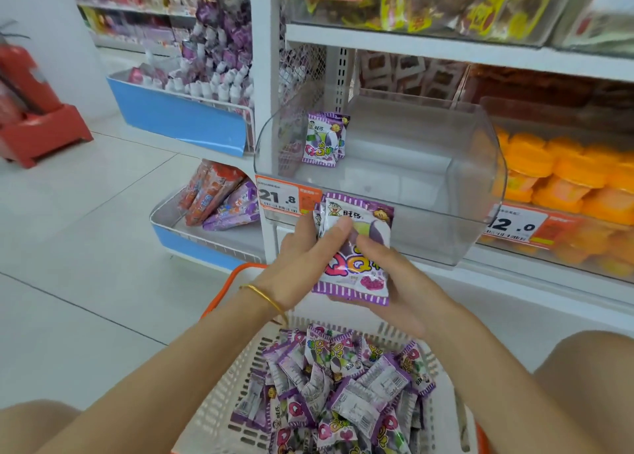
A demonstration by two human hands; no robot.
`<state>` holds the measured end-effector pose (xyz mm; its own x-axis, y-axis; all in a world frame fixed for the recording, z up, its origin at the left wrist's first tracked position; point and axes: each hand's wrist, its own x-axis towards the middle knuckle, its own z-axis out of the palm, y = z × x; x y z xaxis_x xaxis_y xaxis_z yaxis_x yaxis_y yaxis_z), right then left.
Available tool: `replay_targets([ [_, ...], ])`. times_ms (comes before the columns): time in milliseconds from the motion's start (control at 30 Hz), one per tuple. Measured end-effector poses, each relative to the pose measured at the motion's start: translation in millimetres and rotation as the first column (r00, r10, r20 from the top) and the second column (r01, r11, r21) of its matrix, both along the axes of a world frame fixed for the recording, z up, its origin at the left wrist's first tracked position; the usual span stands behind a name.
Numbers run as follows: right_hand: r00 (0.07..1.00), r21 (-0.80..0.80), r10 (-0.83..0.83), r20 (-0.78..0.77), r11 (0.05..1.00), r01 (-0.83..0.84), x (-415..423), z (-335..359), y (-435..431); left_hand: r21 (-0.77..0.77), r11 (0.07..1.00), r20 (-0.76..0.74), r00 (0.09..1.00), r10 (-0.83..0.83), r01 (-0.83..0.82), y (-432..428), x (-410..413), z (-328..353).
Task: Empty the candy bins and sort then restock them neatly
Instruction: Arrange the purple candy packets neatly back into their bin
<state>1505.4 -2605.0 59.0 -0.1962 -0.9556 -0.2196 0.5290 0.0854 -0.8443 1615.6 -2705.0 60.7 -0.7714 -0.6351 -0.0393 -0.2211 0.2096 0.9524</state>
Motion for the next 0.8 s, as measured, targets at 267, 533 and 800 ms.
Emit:
replay_targets([
  [267,0.992,-0.117,-0.110,0.061,0.986,0.117,-41.0,69.8,-64.0,-0.317,0.915,-0.126,0.967,0.221,-0.250,-74.1,-27.1,36.9],
  [533,0.816,0.105,-0.299,-0.496,0.912,0.397,-108.5,20.8,-194.4,-0.782,0.610,0.046,0.965,0.260,-0.127,-118.8,-23.5,-6.8],
  [800,0.254,-0.033,-0.173,-0.952,0.880,0.474,-115.8,-24.3,-241.3,-0.784,0.588,-0.050,0.965,0.257,-0.198,-121.6,-27.2,-12.7],
])
